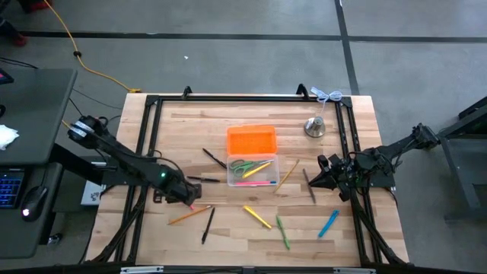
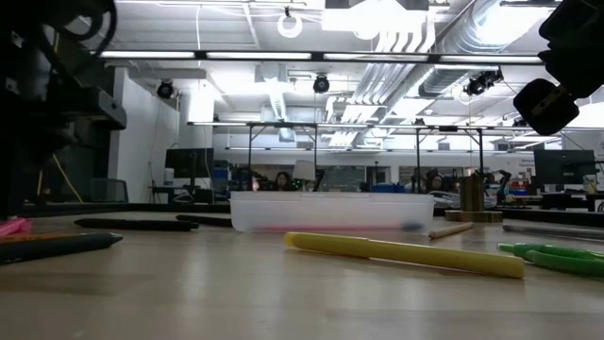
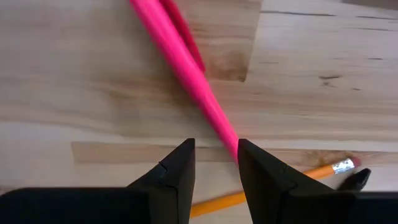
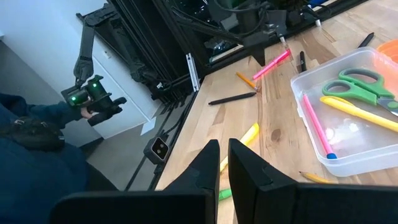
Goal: Pick & place school supplies into a supply box
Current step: Put the pink pen into the container
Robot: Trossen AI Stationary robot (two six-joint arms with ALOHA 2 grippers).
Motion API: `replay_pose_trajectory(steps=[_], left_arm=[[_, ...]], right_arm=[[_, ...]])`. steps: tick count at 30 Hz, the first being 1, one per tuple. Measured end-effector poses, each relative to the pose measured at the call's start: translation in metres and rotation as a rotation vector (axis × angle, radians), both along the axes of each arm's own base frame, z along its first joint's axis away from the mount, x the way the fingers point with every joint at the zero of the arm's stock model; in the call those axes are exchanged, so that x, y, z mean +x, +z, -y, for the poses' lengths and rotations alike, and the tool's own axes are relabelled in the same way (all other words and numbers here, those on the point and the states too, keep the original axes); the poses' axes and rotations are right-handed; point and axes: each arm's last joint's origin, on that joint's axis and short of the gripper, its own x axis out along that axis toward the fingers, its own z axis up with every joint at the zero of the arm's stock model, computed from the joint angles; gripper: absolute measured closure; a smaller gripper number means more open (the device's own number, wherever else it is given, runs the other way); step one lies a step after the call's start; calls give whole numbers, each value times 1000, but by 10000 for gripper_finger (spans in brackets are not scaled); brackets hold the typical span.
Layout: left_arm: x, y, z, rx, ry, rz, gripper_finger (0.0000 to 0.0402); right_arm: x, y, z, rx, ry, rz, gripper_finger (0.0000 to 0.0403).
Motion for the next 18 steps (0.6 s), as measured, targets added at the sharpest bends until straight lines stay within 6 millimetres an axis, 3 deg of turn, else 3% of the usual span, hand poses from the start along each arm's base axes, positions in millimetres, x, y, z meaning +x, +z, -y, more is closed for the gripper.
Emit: replay_pose_trajectory(steps=[18], left_arm=[[-2, -7, 1, 54, 156, -38, 250]], right_arm=[[0, 0, 0, 7, 0, -3, 391]])
